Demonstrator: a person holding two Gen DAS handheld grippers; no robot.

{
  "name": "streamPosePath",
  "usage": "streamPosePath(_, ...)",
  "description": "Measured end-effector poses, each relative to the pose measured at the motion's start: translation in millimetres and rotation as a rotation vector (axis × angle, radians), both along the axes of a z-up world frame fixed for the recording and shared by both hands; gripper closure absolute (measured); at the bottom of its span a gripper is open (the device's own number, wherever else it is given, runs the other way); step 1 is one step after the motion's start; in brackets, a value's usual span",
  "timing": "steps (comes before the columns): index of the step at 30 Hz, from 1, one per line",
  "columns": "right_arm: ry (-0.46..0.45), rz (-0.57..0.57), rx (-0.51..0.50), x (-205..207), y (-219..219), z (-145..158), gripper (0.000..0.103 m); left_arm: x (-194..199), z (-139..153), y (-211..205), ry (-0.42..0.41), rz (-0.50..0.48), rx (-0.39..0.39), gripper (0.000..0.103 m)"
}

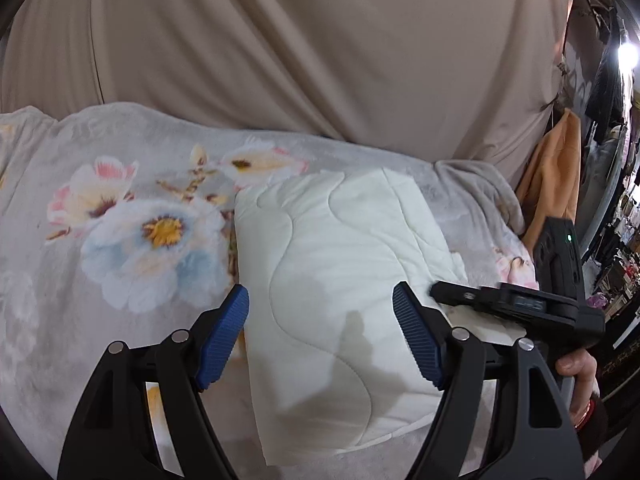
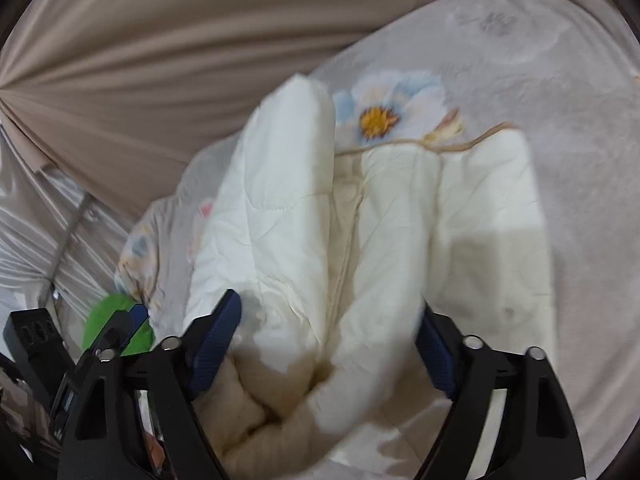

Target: Fold large clothes

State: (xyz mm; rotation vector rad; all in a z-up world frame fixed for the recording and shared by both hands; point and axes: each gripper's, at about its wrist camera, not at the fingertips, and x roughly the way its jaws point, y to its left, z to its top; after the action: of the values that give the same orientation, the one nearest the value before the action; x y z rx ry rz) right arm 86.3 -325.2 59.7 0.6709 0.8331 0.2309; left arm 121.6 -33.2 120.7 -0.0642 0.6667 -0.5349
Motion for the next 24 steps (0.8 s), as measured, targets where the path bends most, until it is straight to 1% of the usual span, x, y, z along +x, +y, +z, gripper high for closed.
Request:
streamPosePath(1,-0.029,0.007,0.01,-2,1,7,0.079,-2,0,-2,0.002,-0.011,-0.004,0.031)
streamPosePath(2,-0.068,0.009,0.033,-9,-2,12,0.089,-5,2,-5,-0.001,-0.026,-0.012,0.031)
streamPosePath(3,-0.132,0.017,0.065,-20,-7,24,0.092,-8,5,-7,-0.008,-0.042,-0.019,0.031)
streamPosePath(4,-0.187,0.016,0.074,-32,-13,33,0.094,-11,7,-10,-0.018,-0.056,-0.023,0.031)
streamPosePath(6,-0.251,-0.026,0.038,-56,-26,45,0.095,-17,9,-23,-0.033,-0.088,-0.009,0.031)
streamPosePath(7,-0.251,-0.054,0.017,-65,-35,41,0.095,-19,6,-32,-0.035,-0.11,0.006,0.031)
streamPosePath(8,-0.227,-0.08,0.003,-71,-44,31,0.095,-20,1,-42,-0.027,-0.123,0.022,0.031)
streamPosePath(9,-0.171,-0.111,0.006,-73,-56,12,0.095,-19,-7,-52,-0.009,-0.14,0.04,0.031)
streamPosePath(10,-0.102,-0.134,0.014,-72,-67,-12,0.095,-16,-21,-65,0.023,-0.163,0.066,0.034)
streamPosePath(11,-0.061,-0.147,0.036,-71,-76,-36,0.095,-14,-32,-74,0.05,-0.175,0.081,0.034)
streamPosePath(12,-0.049,-0.151,0.061,-71,-81,-53,0.096,-14,-42,-82,0.054,-0.182,0.1,0.034)
streamPosePath(13,-0.04,-0.147,0.099,-72,-84,-66,0.095,-18,-50,-91,0.023,-0.165,0.147,0.033)
streamPosePath(14,-0.032,-0.144,0.13,-72,-86,-74,0.095,-23,-55,-98,-0.011,-0.155,0.189,0.033)
streamPosePath(15,-0.028,-0.141,0.139,-70,-87,-75,0.095,-27,-59,-104,-0.039,-0.145,0.225,0.033)
streamPosePath(16,-0.027,-0.133,0.131,-69,-87,-72,0.094,-29,-63,-108,-0.054,-0.128,0.247,0.033)
streamPosePath(17,-0.027,-0.129,0.116,-69,-86,-68,0.093,-28,-66,-109,-0.053,-0.119,0.253,0.033)
streamPosePath(18,-0.025,-0.132,0.092,-70,-86,-62,0.092,-27,-68,-109,-0.05,-0.116,0.254,0.033)
streamPosePath(20,-0.024,-0.171,0.04,-79,-87,-42,0.085,-24,-67,-106,-0.046,-0.119,0.245,0.032)
streamPosePath(21,-0.034,-0.2,0.0,-85,-88,-31,0.085,-22,-66,-104,-0.04,-0.122,0.238,0.032)
streamPosePath(22,-0.059,-0.238,-0.065,-92,-84,-15,0.084,-20,-65,-103,-0.033,-0.122,0.233,0.032)
streamPosePath(24,-0.13,-0.277,-0.195,-103,-68,21,0.084,-19,-64,-102,-0.028,-0.123,0.228,0.032)
